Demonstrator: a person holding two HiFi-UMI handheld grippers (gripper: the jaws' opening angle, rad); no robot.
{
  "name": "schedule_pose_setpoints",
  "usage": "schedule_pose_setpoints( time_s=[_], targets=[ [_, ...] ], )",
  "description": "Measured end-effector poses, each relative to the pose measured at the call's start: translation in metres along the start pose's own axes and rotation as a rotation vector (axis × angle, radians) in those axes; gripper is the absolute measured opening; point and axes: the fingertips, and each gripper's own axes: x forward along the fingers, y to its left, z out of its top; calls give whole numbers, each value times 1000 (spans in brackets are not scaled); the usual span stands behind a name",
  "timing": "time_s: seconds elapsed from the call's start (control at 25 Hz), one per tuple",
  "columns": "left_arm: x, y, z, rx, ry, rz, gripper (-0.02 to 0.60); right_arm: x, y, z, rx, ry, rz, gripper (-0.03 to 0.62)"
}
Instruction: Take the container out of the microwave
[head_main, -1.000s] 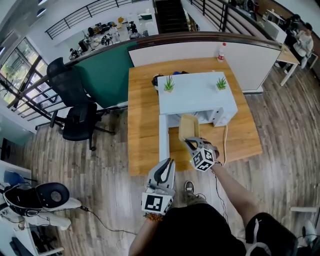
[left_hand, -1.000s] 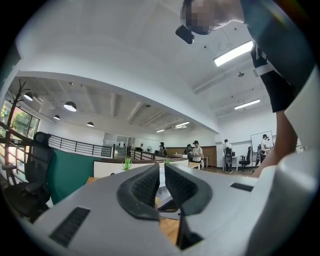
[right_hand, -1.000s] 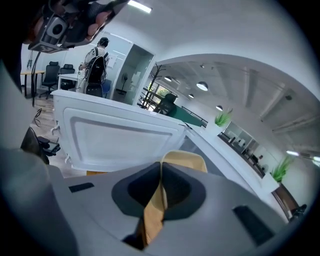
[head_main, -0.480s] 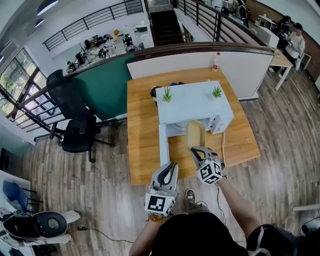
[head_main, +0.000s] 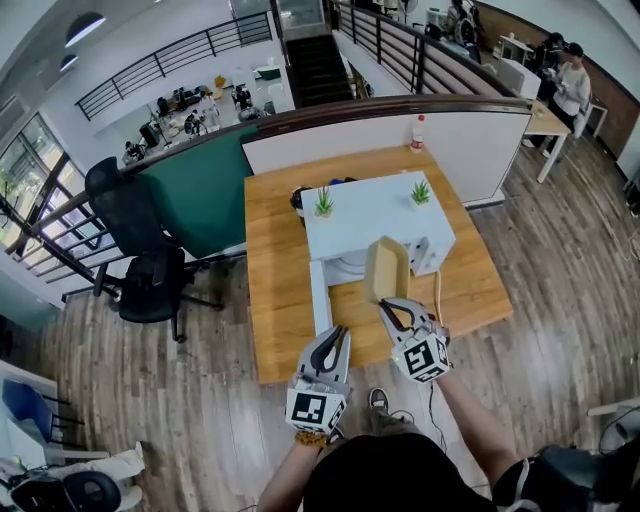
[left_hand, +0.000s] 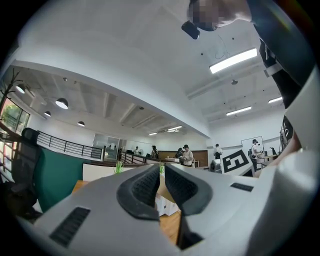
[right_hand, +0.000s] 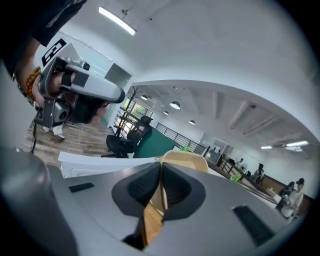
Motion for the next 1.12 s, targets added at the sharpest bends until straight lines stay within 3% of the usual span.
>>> schedule_pose_setpoints(
  time_s=[0.56, 1.12],
  targets=[
    [-6, 1, 7, 5, -11, -19, 48, -45, 2, 71, 105, -150, -71, 21],
    [-12, -4, 5, -5, -15, -35, 48, -84, 17, 90, 173, -220, -146, 20]
  ],
)
